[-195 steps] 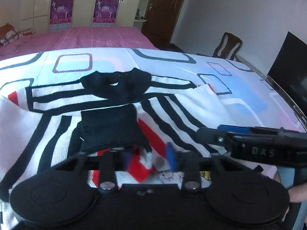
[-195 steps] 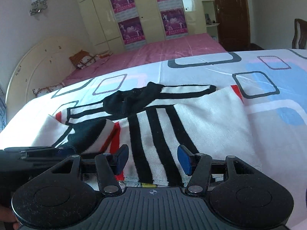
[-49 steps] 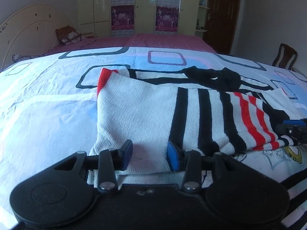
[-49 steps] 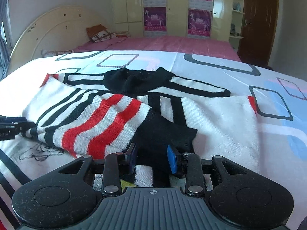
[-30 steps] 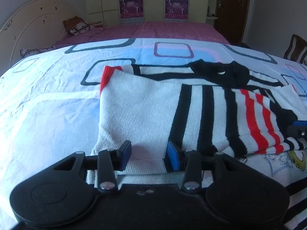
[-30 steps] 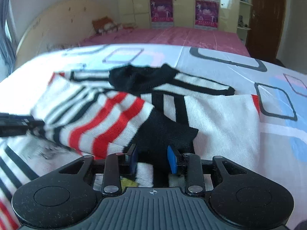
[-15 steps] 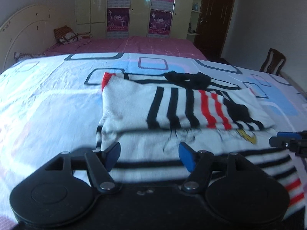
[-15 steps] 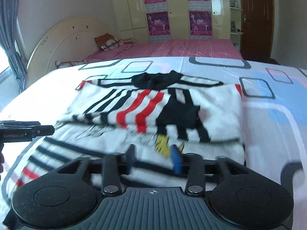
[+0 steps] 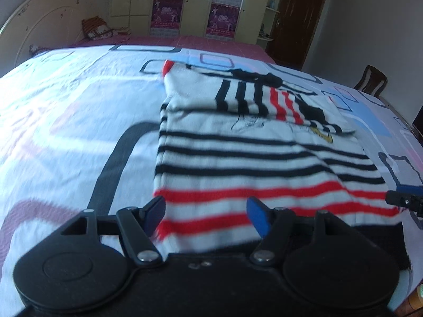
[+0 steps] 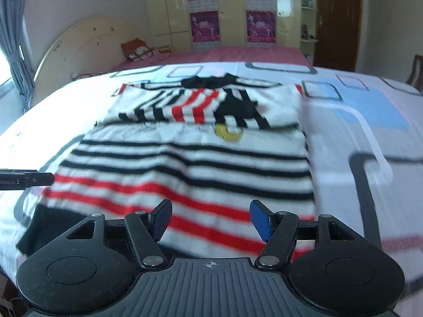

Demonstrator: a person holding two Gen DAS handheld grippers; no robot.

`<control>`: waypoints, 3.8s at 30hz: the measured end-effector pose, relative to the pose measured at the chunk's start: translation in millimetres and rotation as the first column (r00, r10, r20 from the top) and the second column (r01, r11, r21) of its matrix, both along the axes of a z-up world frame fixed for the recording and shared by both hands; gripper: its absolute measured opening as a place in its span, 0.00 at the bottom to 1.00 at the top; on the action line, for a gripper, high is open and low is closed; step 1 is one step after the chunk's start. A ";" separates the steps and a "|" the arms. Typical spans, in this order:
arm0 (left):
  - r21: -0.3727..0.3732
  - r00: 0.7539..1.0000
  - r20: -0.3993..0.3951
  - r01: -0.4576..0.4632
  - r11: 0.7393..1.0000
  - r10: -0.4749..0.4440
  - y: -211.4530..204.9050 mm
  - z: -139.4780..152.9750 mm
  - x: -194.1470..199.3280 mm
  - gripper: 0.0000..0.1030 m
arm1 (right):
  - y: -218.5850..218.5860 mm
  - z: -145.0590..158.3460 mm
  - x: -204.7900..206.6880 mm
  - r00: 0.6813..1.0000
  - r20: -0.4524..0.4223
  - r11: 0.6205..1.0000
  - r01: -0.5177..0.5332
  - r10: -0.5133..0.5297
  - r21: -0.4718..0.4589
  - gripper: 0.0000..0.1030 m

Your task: Fold small clothes

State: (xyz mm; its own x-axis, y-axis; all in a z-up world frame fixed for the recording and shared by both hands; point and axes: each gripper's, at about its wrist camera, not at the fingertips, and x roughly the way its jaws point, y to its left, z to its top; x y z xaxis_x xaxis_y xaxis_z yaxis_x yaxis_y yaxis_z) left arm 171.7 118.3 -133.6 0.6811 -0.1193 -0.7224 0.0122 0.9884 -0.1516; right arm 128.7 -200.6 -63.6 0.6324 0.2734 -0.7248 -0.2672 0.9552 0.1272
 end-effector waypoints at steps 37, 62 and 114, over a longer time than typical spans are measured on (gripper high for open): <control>-0.305 0.998 0.052 0.051 0.951 -0.036 10.4 20.3 -34.2 0.10 | -54.0 21.5 -36.8 0.989 -0.013 0.972 0.150 -0.150 0.181 0.10; -0.281 0.984 0.156 -0.041 0.959 0.088 0.0 40.2 251.3 0.10 | -55.5 16.9 284.1 0.973 0.034 0.937 0.209 -0.227 0.281 0.10; -0.054 0.979 0.180 -0.088 0.995 0.096 2.1 -0.4 340.4 0.05 | -52.3 -39.9 389.7 0.981 0.131 0.981 0.126 -0.146 0.145 0.04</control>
State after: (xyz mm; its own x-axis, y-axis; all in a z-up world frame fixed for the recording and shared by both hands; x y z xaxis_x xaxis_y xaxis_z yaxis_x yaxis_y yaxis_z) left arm 512.1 120.4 -133.9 0.8101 -0.0794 -0.5808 -0.0473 0.9787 -0.1997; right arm 518.4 -252.9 -103.5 0.7629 0.2674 -0.5886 -0.1602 0.9602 0.2286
